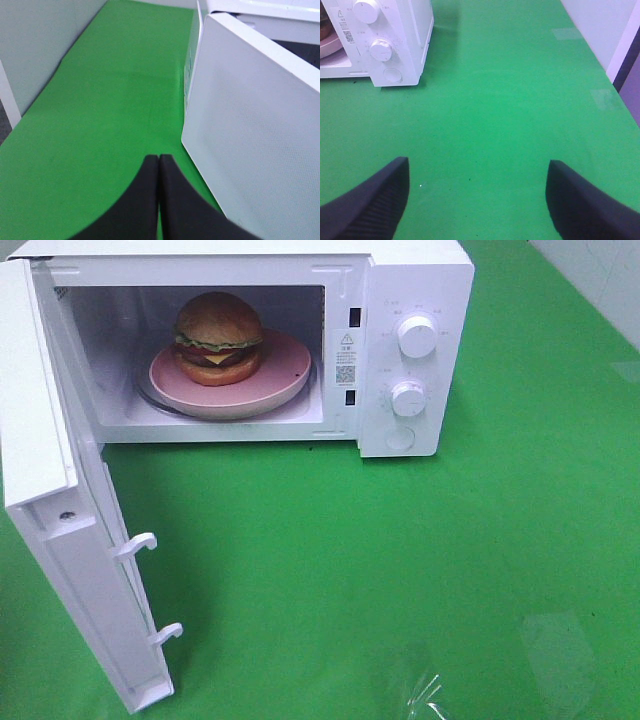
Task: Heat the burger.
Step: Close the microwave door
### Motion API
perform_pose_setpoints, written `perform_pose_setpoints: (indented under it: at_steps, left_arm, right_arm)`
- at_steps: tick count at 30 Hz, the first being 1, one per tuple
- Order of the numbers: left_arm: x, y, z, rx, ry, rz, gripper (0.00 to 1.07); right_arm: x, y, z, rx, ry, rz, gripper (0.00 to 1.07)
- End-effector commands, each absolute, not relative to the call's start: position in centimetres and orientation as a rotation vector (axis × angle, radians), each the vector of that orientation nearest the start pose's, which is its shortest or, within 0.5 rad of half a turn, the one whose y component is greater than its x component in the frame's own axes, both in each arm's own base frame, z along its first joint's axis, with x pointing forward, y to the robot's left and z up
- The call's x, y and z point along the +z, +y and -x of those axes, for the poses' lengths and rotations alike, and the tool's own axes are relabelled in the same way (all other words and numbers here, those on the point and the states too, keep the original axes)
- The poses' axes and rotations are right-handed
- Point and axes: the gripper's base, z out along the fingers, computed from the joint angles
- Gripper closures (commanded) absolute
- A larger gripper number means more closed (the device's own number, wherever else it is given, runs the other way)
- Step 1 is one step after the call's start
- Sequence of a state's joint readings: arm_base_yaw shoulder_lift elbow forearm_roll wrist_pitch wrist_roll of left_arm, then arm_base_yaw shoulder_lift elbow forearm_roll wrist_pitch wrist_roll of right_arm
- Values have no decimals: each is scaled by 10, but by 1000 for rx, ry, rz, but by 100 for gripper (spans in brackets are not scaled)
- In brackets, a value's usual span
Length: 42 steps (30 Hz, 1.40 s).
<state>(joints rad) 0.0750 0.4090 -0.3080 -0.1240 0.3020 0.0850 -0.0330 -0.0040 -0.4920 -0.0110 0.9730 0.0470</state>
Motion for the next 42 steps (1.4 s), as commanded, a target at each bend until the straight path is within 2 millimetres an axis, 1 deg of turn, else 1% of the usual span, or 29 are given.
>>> perform_pose_setpoints:
  at_steps: [1,2,3,7,11,12,13,14,15,17,18,19,22,23,24,26,29,30,33,35,40,42]
  left_arm:
    - [253,6,-98,14,1724,96,107]
    - [253,6,-98,14,1724,96,107]
    - [247,7,-98,23,1686,101,107]
    - [244,8,-99,15,1651,125,107]
    - [241,9,-106,16,1676,134,107]
    - [239,10,-113,24,1696,134,107]
    - [239,10,-113,24,1696,134,107]
    - [236,11,-120,37,1706,127,107]
    - [236,11,-120,37,1706,127,107]
    - [230,12,-136,72,1724,89,107]
    - [230,12,-136,72,1724,89,107]
    - [224,12,-143,76,1751,68,107]
    - [221,12,-147,69,1767,62,107]
    - [216,10,-153,58,1781,29,107]
    - [216,10,-153,58,1781,29,107]
    - [209,4,-161,39,1805,-65,107]
    - [207,3,-163,31,1812,-86,107]
    - [203,0,-166,13,1821,-126,107]
    - [202,-3,-170,-13,1807,-164,107]
    - [201,-10,-174,-69,1768,-250,107]
    - [198,-15,-177,-114,1759,-287,107]
    - [197,-18,-184,-164,1766,-318,107]
  right_arm:
    - [283,-1,5,-13,1917,-74,32]
    - [283,-1,5,-13,1917,-74,32]
    - [283,-1,5,-13,1917,-74,32]
    - [283,-1,5,-13,1917,-74,32]
    - [283,-1,5,-13,1917,-74,32]
    - [283,-1,5,-13,1917,-74,32]
    - [283,-1,5,-13,1917,-74,32]
    - [283,-1,5,-13,1917,-74,32]
    - [283,-1,5,-13,1917,-74,32]
    - [283,-1,5,-13,1917,-74,32]
    - [283,-1,5,-13,1917,-74,32]
    - [283,-1,5,-13,1917,-74,32]
    - [283,-1,5,-13,1917,-74,32]
    - [283,-1,5,-13,1917,-74,32]
    - [283,-1,5,-13,1917,-74,32]
    - [283,-1,5,-13,1917,-74,32]
    - [283,-1,5,-13,1917,-74,32]
    - [283,-1,5,-13,1917,-74,32]
    - [283,-1,5,-13,1917,-74,32]
    - [283,-1,5,-13,1917,-74,32]
    - [283,-1,5,-13,1917,-74,32]
    - [283,-1,5,-13,1917,-74,32]
